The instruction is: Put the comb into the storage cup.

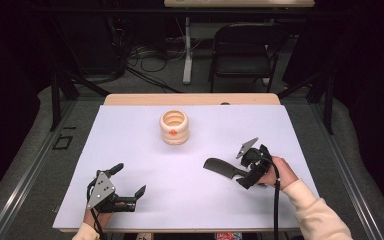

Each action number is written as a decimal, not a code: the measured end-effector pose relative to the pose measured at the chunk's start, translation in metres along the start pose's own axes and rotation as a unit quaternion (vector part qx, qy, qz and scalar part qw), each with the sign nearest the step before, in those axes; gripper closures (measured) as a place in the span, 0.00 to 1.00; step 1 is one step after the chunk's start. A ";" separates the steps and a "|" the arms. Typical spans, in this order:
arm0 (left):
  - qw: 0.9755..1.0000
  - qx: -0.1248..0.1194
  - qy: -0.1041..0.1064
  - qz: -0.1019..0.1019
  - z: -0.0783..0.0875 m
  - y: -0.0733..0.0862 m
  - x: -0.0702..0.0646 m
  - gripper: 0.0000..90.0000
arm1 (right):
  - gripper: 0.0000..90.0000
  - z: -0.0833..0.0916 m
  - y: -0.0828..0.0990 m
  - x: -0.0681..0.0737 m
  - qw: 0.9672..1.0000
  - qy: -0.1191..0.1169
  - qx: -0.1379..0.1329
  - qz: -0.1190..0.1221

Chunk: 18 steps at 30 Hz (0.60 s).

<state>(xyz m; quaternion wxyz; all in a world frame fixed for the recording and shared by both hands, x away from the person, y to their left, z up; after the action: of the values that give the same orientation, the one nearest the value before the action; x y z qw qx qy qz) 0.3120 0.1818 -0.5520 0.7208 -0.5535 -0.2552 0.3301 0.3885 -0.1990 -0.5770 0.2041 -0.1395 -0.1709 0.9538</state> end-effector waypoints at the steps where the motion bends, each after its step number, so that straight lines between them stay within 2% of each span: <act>1: 1.000 0.000 0.000 0.001 0.000 0.000 0.000 0.00 | 0.00 -0.001 -0.001 0.000 1.000 0.001 0.000 -0.001; 2: 1.000 0.001 0.000 0.001 0.000 0.000 0.000 0.00 | 0.00 -0.001 -0.001 0.000 1.000 0.001 0.000 -0.001; 3: 1.000 0.000 0.001 0.000 0.000 0.000 0.000 0.00 | 0.04 -0.001 0.000 0.001 1.000 -0.001 0.015 0.006; 4: 1.000 0.000 0.001 0.000 0.000 0.000 0.000 0.00 | 0.08 -0.002 -0.001 0.001 1.000 0.000 0.012 0.007; 5: 1.000 0.000 0.001 0.000 0.000 0.000 0.000 0.00 | 0.08 -0.002 -0.001 0.001 1.000 0.000 0.012 0.007; 8: 1.000 0.000 0.001 0.001 0.000 0.000 0.000 0.00 | 0.31 -0.003 -0.002 0.002 1.000 -0.003 0.023 0.016; 11: 1.000 0.001 0.001 0.001 0.000 0.000 0.000 0.00 | 0.45 -0.002 -0.003 0.002 0.999 -0.006 0.038 0.024; 14: 1.000 0.001 0.000 0.001 0.000 0.000 0.000 0.00 | 0.54 -0.004 -0.006 0.003 0.998 -0.011 0.045 0.039; 18: 1.000 0.001 0.001 0.001 0.000 0.000 0.000 0.00 | 0.60 -0.007 -0.007 0.004 0.997 -0.019 0.054 0.052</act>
<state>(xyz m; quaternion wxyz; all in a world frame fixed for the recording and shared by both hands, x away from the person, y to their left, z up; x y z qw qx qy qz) 0.3120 0.1815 -0.5522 0.7211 -0.5535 -0.2540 0.3305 0.3894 -0.1890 -0.5815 0.1578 -0.1185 -0.1155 0.9735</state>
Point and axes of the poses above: each handheld gripper's, and its own axes: z roughly backward along the jaws, y roughly out of its underside, x roughly to its left, the point moved 7 cm from there along -z, roughly forward along the jaws, and after that the axes turned 7 degrees about z, right-handed, at the moved point
